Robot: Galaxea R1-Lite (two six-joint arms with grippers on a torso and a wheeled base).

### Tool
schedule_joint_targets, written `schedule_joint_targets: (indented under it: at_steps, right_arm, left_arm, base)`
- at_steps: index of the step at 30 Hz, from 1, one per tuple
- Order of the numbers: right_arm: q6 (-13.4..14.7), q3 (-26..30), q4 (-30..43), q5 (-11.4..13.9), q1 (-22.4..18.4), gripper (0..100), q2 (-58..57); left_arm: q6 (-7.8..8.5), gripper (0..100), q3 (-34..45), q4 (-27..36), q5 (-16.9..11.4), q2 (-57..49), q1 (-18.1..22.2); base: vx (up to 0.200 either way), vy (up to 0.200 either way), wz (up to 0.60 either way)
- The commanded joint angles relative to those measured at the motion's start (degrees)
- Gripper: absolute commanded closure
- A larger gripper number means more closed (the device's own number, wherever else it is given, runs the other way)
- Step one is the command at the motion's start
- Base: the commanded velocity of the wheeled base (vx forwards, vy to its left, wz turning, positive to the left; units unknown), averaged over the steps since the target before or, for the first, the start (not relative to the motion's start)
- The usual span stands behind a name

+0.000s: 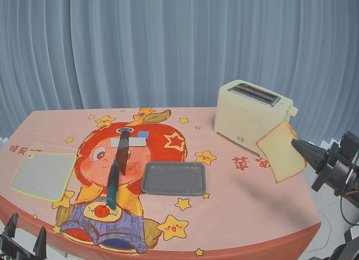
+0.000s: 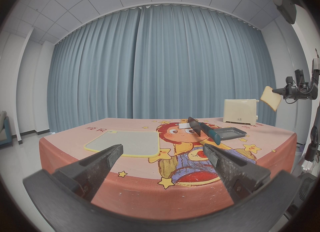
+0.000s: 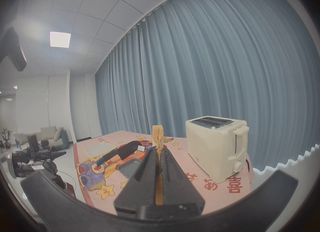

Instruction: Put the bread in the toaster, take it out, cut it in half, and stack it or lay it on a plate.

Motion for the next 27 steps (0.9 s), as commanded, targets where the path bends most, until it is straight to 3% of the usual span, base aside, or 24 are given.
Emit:
schedule_joint_targets:
  at_steps: [1,5,13,18,27]
  right_arm:
    - [-2.47,2.77,-0.07,0.10,0.54,100,-2.08]
    - [-5.99,5.05,-0.07,0.46,0.72,100,-3.14]
    - [-6.95,4.97,0.02,2.13,0.81,100,-5.33]
    - [-11.08,6.55,0.64,2.13,0.10,100,-6.21]
    - [-13.63,6.72,3.45,2.13,0.81,100,-6.65]
  left_arm:
    - [0.00,0,1.01,-0.02,0.04,0.10,0.00]
    - [0.00,0,1.01,-0.02,0.31,0.10,0.00]
    - [-0.53,0,1.01,-0.02,0.48,0.10,0.00]
    - [-0.44,0,1.01,-0.02,0.57,0.10,0.00]
    - [-0.18,0,1.01,-0.02,0.48,0.10,0.00]
  base:
    - [0.000,0.000,0.00]
    - [0.000,0.000,0.00]
    - [0.000,0.000,0.00]
    - [0.000,0.000,0.00]
    - [0.000,0.000,0.00]
